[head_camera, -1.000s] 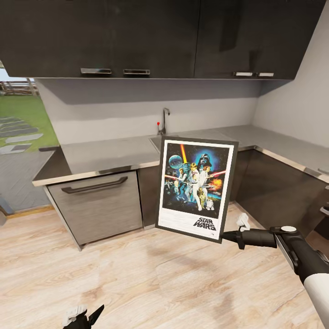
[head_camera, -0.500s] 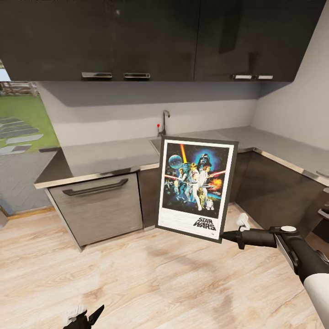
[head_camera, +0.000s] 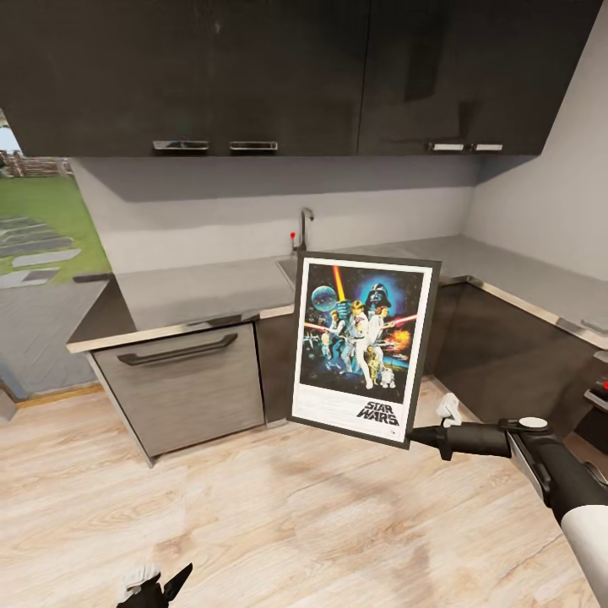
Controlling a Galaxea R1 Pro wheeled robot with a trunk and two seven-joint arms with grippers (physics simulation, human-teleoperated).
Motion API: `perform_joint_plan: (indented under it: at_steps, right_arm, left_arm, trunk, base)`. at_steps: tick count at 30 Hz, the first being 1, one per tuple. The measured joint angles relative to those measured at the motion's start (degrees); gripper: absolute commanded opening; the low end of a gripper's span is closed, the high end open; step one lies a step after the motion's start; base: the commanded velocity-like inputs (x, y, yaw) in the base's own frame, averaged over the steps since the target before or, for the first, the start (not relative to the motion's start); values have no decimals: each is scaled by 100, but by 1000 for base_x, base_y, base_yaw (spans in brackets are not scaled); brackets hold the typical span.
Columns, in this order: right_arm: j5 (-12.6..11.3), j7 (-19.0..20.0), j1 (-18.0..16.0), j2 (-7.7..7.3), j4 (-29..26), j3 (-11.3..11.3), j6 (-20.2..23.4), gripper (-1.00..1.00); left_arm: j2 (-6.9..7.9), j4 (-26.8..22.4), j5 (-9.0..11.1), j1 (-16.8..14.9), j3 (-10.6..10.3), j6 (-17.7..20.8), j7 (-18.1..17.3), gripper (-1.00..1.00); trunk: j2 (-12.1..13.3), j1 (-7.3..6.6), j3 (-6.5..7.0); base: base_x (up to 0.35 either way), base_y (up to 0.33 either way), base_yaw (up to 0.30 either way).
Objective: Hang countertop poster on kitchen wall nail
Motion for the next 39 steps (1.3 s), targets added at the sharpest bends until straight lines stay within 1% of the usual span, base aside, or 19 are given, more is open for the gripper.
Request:
perform_joint_plan:
  at_steps: [2, 3, 4, 7, 8, 9, 10, 12, 13, 14, 16, 17, 20, 22, 24, 32, 35, 36, 39]
  right_arm:
    - [1, -4, 0, -1, 0, 0, 0, -100]
    - [1, -3, 0, -1, 0, 0, 0, -100]
    - [1, -2, 2, 0, -3, 0, 0, -100]
    - [1, -1, 1, 0, -6, 0, 0, -100]
    - [1, 0, 1, -3, -8, 0, 4, -100]
    - [1, 0, 0, -6, -10, 0, 7, -100]
    - [1, 0, 0, -5, -12, 0, 8, -100]
    - [2, 0, 0, -6, -13, 0, 8, -100]
    - [2, 0, 0, -6, -12, 0, 8, -100]
    - [2, 0, 0, -7, -11, 0, 8, -100]
    - [2, 0, 0, -7, -11, -1, 9, -100]
    - [2, 0, 0, -7, -10, -1, 9, -100]
    - [2, 0, 0, -7, -13, -1, 9, -100]
    - [2, 0, 0, -6, -17, -1, 9, -100]
    - [2, 0, 0, -6, -18, -1, 9, -100]
    - [2, 0, 2, -7, -23, -1, 9, -100]
    - [2, 0, 1, -7, -50, -1, 9, -100]
    - [2, 0, 1, -7, -61, -1, 12, -100]
    - [3, 0, 1, -7, -72, -1, 12, -100]
  left_arm:
    - [0, -18, 3, 0, -23, 13, 37, 100]
    - [-2, -35, 12, 0, -36, 24, 228, 100]
    - [-16, -70, 19, 0, -50, 36, 502, 100]
    - [-86, -194, 26, 0, -71, 51, 990, 100]
    - [-145, -381, 32, 0, -85, 104, 1335, 100]
    - [-201, -708, 36, 0, -102, 419, 1572, 100]
    - [-231, -937, 34, 0, -118, 711, 1649, 100]
    - [-270, -1185, 33, 1, -139, 1038, 1702, 100]
    - [-326, -1429, 31, 1, -157, 1313, 1740, 100]
    - [-359, -1562, 29, 1, -165, 1433, 1755, 100]
    - [-409, -1809, 26, 1, -172, 1614, 1776, 100]
    - [-452, -2011, 24, 1, -176, 1729, 1789, 100]
    - [-516, -2231, 14, 2, -179, 1855, 1798, 100]
    - [-565, -2326, 1, 2, -178, 1923, 1780, 100]
    - [-572, -2346, -4, 2, -177, 1916, 1749, 100]
    - [-550, -2352, -27, 2, -166, 1897, 1717, 100]
    - [-473, -2263, -42, 2, -149, 1879, 1715, 100]
    - [-419, -2205, -40, 2, -146, 1874, 1713, 100]
    - [-362, -2123, -37, 2, -145, 1865, 1713, 100]
  trunk:
    - [80, -44, 36]
    - [120, -66, 54]
    - [161, -88, 72]
    - [281, -154, 126]
    - [321, -176, 144]
    - [361, -198, 162]
    - [401, -220, 180]
    - [482, -264, 216]
    - [522, -286, 234]
    - [562, -308, 252]
    - [642, -352, 288]
    - [683, -374, 306]
    - [803, -440, 360]
    - [884, -484, 396]
    - [964, -528, 432]
    - [1285, -704, 576]
    - [1406, -770, 630]
    - [1446, -792, 648]
    - [1566, -858, 702]
  base:
    - [0, 0, 0]
    - [0, 0, 0]
    - [0, 0, 0]
    - [0, 0, 0]
    - [0, 0, 0]
    - [0, 0, 0]
    - [0, 0, 0]
    - [0, 0, 0]
    - [0, 0, 0]
    - [0, 0, 0]
    - [0, 0, 0]
    - [0, 0, 0]
    - [0, 0, 0]
    - [0, 0, 0]
    - [0, 0, 0]
    - [0, 0, 0]
    - [0, 0, 0]
    - [0, 0, 0]
    - [0, 0, 0]
